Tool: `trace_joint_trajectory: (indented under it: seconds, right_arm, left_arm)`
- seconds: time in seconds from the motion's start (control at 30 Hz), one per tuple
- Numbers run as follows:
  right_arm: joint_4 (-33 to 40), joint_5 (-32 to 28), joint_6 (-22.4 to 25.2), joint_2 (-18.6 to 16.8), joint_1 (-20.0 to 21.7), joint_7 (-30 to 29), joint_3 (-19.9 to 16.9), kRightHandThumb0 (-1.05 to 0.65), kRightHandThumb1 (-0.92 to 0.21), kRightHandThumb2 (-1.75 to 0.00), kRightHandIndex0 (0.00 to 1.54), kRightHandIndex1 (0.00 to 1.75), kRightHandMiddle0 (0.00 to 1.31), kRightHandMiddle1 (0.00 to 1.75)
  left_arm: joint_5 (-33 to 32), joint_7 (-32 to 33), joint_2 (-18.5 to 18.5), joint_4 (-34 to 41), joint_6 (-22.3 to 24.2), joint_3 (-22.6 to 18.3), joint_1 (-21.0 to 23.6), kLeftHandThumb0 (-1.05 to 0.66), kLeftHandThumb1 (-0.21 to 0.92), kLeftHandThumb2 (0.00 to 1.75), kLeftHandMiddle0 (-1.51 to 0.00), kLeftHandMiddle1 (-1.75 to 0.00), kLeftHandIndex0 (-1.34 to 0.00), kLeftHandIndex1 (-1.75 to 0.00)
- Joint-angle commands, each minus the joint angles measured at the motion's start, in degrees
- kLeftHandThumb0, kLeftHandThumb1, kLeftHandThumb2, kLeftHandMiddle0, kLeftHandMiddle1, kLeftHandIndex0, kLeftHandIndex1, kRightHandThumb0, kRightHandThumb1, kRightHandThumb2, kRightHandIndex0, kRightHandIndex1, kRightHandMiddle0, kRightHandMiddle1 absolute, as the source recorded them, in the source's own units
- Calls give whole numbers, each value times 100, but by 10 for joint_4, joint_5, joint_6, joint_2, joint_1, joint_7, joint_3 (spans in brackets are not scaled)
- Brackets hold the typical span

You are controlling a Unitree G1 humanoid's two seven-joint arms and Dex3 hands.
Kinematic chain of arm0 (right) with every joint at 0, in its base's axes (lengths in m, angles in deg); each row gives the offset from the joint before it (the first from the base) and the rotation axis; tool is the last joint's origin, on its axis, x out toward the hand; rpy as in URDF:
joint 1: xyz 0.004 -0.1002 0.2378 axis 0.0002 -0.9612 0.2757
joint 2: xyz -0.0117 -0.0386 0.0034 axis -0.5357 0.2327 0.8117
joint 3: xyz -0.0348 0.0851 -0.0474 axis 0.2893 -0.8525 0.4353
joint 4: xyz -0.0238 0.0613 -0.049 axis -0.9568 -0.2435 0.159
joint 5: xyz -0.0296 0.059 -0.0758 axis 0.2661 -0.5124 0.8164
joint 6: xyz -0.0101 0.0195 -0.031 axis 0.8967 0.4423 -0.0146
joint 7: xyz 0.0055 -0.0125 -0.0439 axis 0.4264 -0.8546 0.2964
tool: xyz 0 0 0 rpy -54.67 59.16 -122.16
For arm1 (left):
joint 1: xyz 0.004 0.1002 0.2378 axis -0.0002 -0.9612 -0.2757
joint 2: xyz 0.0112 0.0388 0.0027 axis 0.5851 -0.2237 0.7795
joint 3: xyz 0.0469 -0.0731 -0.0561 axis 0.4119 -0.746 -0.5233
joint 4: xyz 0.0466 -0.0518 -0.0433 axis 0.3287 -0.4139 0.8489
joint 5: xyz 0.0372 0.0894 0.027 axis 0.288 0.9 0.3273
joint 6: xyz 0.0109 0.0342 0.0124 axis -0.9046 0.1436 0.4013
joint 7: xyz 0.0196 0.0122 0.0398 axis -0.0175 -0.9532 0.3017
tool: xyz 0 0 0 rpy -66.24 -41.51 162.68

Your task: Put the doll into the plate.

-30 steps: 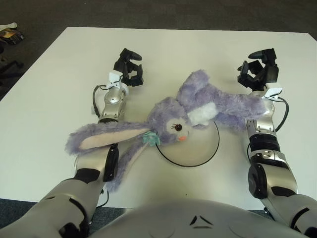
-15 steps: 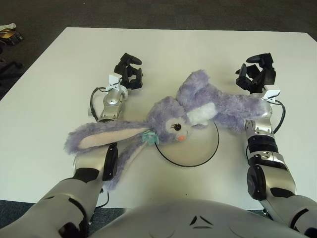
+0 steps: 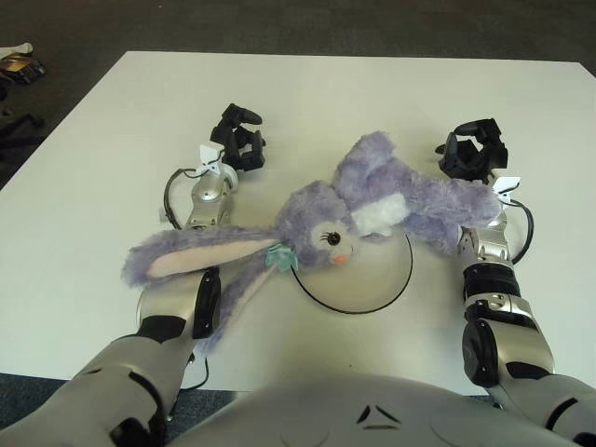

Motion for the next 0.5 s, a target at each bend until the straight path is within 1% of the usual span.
trace_joint_trajectory:
  seconds: [0.0, 0.13, 0.27, 0.43, 0.47]
  right_arm:
    - [24, -14, 24, 0, -9, 7, -5, -1, -57, -91, 54, 141, 33, 175]
    - [70, -20, 67, 8, -20, 8, -5, -1, -56, -93, 55, 141, 34, 175]
    - [111, -19, 107, 8, -30, 5, -5, -1, -55, -93, 55, 141, 35, 175]
    - [163, -24, 181, 7, -42, 4, -5, -1, -55, -94, 54, 142, 36, 175]
    - [186, -29, 215, 8, -47, 3, -6, -1, -55, -94, 53, 142, 36, 175]
  left_arm:
    - [-8, -7, 8, -7, 4, -6, -6, -1, 36, 128, -47, -175, -46, -175]
    - [-11, -12, 8, -10, -1, -10, -8, -1, 35, 129, -48, -175, -46, -175]
    - [-12, -15, 7, -12, -7, -12, -8, -1, 35, 129, -48, -175, -46, -175]
    - [-8, -12, 6, -11, -14, -11, -10, -1, 33, 131, -49, -175, -47, -175]
    - [-5, -9, 6, -11, -14, -9, -10, -1, 33, 131, -49, -175, -47, -175]
